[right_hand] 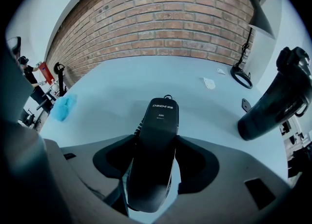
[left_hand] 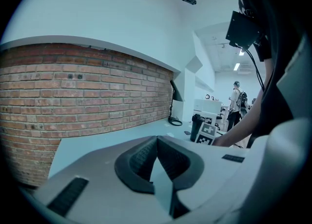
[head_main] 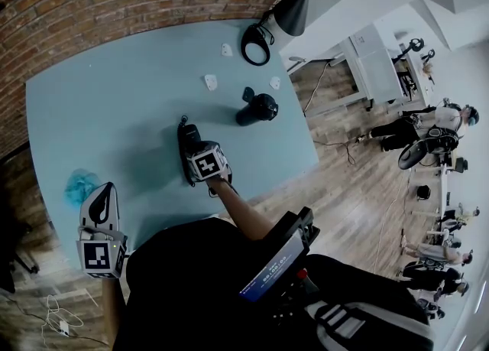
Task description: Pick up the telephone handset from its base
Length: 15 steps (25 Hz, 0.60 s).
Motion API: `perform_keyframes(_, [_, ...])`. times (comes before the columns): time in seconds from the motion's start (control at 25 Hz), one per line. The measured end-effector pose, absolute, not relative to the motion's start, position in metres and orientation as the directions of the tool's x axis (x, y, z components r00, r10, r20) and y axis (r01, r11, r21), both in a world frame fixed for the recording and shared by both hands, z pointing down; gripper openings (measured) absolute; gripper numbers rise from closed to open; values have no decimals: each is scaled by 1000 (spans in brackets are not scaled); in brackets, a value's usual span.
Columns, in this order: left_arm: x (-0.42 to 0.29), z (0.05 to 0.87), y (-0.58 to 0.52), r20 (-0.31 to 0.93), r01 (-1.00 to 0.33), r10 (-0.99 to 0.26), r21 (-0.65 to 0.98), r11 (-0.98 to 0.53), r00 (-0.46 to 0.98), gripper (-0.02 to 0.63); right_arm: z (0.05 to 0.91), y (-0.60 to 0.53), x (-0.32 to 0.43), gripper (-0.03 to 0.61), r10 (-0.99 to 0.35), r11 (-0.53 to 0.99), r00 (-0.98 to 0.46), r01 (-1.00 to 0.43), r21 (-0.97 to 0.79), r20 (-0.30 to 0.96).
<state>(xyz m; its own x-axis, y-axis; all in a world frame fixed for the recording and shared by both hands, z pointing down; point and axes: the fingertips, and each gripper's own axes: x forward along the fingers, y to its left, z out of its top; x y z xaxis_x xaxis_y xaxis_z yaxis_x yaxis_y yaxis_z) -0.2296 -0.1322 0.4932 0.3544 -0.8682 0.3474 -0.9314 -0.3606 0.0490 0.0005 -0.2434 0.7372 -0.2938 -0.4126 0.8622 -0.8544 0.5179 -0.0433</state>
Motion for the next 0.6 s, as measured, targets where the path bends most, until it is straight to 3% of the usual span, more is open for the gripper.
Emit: perform_keyframes(0.6, [-230, 497, -132, 345, -934, -871, 51, -355, 350, 25, 742, -238, 0, 247, -390, 506, -296, -860, -66, 872])
